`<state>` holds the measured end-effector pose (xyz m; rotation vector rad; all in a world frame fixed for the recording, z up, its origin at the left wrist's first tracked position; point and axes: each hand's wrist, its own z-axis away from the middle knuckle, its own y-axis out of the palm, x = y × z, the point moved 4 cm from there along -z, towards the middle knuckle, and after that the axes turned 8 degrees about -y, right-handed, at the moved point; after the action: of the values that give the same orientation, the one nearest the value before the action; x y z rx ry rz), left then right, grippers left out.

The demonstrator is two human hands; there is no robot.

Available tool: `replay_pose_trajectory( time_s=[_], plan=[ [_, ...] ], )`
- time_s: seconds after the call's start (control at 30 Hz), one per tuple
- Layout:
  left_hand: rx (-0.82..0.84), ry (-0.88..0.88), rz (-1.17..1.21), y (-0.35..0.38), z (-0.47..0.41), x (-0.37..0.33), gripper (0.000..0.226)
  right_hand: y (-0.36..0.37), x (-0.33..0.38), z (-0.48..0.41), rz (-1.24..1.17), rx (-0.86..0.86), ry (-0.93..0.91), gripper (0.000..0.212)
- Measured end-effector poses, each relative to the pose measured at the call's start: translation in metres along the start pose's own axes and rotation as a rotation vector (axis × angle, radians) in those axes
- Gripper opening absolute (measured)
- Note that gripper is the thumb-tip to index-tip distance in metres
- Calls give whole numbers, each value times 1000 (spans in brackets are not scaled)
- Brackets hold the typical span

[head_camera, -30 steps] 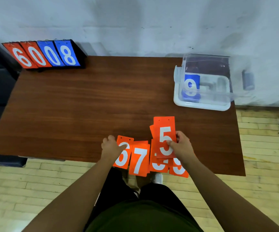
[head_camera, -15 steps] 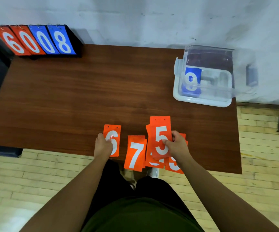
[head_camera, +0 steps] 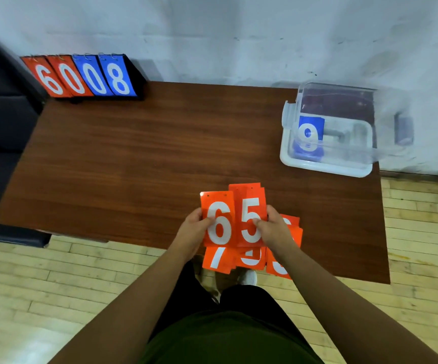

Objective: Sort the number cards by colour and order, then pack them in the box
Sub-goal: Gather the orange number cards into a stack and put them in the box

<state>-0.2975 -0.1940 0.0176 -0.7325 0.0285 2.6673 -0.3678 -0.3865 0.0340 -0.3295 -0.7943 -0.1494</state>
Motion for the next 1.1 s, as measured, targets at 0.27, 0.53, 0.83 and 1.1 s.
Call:
replay_pose_trajectory(
  time_s=[0.27, 0.53, 0.83, 1.1],
  plan=[
    [-62, 226, -284, 42, 3, -18, 53, 3, 5, 9, 111, 70, -176, 42],
    [-348, 103, -794, 29, -24, 23, 60, -51, -29, 5, 15, -148, -24, 43],
    [-517, -12, -900, 36, -35, 51, 88, -62, -56, 12, -48, -167, 51, 46],
    [-537, 35, -565, 10, -23, 41, 24, -60, -55, 8, -31, -154, 50, 46]
  ],
)
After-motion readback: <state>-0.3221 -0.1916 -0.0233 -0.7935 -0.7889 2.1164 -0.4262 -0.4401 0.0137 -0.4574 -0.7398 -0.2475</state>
